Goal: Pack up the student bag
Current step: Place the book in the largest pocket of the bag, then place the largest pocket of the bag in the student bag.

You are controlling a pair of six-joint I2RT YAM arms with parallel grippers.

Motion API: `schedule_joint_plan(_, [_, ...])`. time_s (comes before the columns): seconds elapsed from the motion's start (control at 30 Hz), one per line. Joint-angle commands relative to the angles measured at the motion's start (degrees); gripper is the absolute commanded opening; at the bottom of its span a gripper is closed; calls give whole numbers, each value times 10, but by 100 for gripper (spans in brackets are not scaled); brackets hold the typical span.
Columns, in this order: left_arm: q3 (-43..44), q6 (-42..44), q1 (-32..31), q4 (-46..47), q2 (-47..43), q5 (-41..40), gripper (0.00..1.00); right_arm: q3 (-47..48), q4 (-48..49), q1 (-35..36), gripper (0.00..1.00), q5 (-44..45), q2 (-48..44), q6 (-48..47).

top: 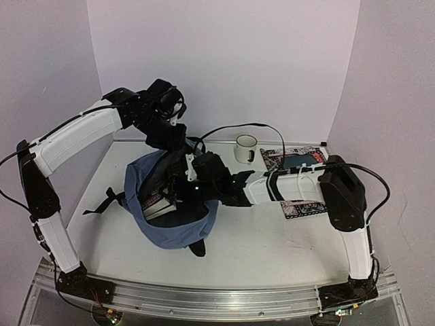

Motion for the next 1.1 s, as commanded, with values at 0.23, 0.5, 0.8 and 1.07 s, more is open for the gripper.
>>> schedule_joint_plan(0.23, [-144,30,-5,79,-94,66,12,-169,-86,-25,86,42,-231,-136])
schedule_joint_plan(0.5, [-291,28,-16,156,-126,155,17,-260,-108,-92,98,66,-352,-190])
schedule_joint_plan(0.8, [-366,10,-86,179,-86,139,22,-156,-173,-148,98,41,-295,-232])
schedule_joint_plan(1.07, [-322,-34,-121,210,-65,148,51,-70,-180,-173,80,-3,-195,-250])
